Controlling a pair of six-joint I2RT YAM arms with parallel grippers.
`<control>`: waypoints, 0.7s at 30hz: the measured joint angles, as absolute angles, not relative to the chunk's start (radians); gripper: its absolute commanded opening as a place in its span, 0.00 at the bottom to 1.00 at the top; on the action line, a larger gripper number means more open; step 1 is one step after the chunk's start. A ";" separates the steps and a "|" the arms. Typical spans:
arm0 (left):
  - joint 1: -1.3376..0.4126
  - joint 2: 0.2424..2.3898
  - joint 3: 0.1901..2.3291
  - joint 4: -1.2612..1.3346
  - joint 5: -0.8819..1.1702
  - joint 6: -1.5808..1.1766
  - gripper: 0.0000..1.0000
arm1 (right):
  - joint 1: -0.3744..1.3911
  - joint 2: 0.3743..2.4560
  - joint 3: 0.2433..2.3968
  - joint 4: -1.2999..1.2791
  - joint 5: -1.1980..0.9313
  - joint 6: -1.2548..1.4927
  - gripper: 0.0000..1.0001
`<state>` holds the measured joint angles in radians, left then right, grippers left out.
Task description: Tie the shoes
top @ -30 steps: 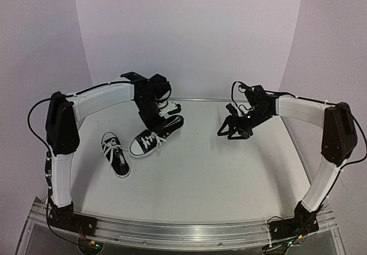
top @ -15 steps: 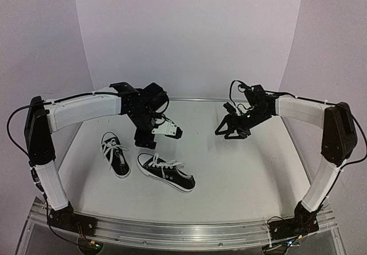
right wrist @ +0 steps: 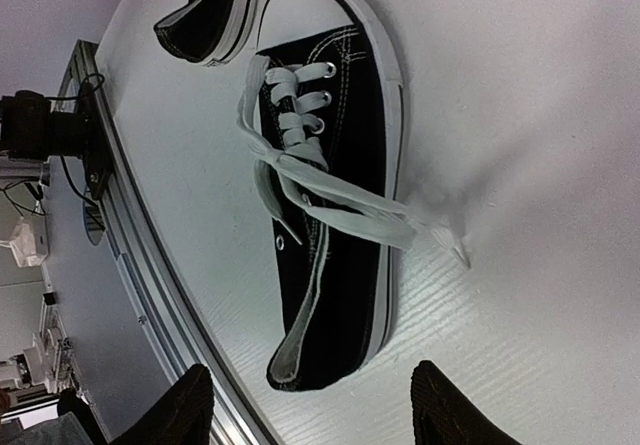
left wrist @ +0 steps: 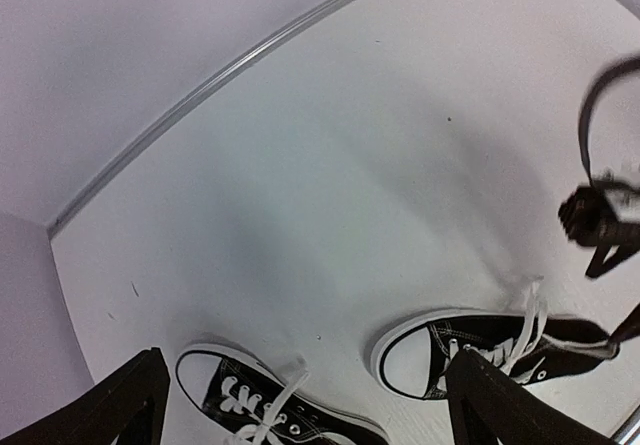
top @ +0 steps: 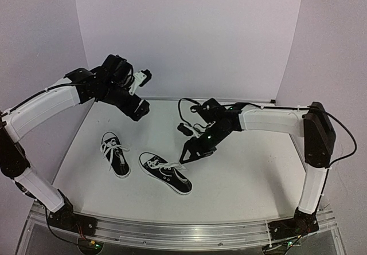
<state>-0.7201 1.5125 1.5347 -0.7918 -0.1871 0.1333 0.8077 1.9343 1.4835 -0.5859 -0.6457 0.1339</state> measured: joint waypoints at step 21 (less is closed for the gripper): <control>-0.657 1.386 1.431 -0.792 -0.203 -0.283 0.99 | 0.947 2.275 1.820 -0.669 -0.572 0.114 0.00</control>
